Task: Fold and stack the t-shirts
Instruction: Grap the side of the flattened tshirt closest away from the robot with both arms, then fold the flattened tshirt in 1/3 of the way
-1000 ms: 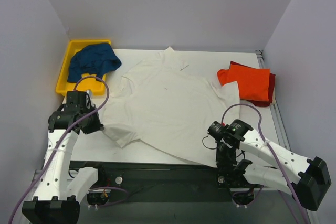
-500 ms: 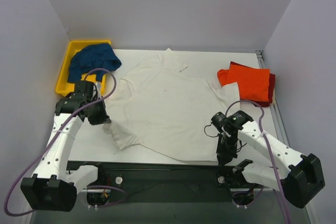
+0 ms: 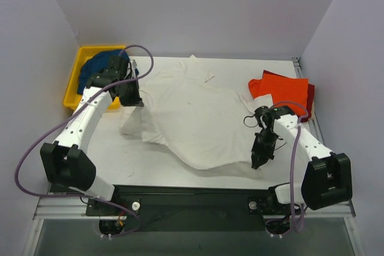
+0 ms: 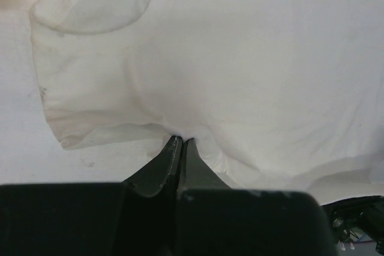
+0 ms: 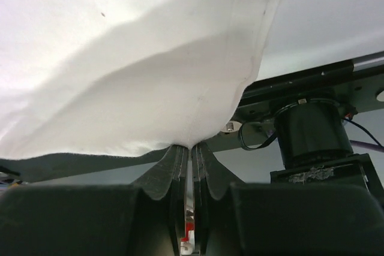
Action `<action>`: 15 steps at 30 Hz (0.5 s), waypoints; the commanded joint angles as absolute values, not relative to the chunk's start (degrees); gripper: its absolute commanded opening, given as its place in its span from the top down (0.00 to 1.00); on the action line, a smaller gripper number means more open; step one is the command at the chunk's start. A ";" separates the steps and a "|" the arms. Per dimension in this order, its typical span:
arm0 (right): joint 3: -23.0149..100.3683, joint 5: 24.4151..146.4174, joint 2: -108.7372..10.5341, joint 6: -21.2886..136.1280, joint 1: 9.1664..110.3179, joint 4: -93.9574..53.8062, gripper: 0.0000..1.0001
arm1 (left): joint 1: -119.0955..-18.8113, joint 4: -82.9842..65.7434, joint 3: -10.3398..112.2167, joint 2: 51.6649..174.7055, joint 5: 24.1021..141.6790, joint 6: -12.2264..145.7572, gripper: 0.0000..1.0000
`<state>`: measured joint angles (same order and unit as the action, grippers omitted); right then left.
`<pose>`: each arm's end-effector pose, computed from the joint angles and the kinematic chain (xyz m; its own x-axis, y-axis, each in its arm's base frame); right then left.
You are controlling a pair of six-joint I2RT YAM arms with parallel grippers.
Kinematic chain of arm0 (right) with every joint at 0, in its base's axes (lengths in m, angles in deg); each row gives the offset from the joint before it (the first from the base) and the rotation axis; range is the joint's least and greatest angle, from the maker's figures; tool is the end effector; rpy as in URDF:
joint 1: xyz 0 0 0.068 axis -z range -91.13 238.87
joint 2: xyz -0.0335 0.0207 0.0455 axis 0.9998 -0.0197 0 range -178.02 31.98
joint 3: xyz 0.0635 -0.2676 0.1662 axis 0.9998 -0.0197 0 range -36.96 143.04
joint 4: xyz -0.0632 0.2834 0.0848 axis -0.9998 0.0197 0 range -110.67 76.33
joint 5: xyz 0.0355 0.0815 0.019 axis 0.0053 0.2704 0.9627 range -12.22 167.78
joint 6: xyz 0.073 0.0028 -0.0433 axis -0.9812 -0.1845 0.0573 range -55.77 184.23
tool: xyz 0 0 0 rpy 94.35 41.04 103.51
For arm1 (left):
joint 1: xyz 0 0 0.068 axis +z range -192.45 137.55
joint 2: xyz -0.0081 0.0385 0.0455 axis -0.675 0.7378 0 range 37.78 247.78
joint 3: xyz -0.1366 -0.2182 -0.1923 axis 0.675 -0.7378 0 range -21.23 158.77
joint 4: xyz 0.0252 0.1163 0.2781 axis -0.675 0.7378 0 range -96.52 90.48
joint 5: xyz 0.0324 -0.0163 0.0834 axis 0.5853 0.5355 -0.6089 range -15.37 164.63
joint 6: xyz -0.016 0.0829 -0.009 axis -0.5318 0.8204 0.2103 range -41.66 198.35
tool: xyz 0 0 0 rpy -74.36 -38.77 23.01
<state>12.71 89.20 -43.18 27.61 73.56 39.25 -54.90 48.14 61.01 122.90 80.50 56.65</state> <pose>0.2251 0.0770 0.2003 -0.9352 0.3502 0.0536 0.3535 0.9124 0.2062 0.3538 -0.0859 0.3466 -0.8646 -0.1858 -0.4668 -0.0557 0.9588 -0.2786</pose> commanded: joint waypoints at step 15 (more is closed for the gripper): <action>26.40 87.27 -57.75 39.53 90.62 39.36 1.00 | -54.93 45.08 83.79 142.09 79.99 59.71 1.00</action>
<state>23.93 88.71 -55.90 36.97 89.19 37.09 -54.90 47.04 79.45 140.43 80.06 58.23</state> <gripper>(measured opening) 0.048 0.033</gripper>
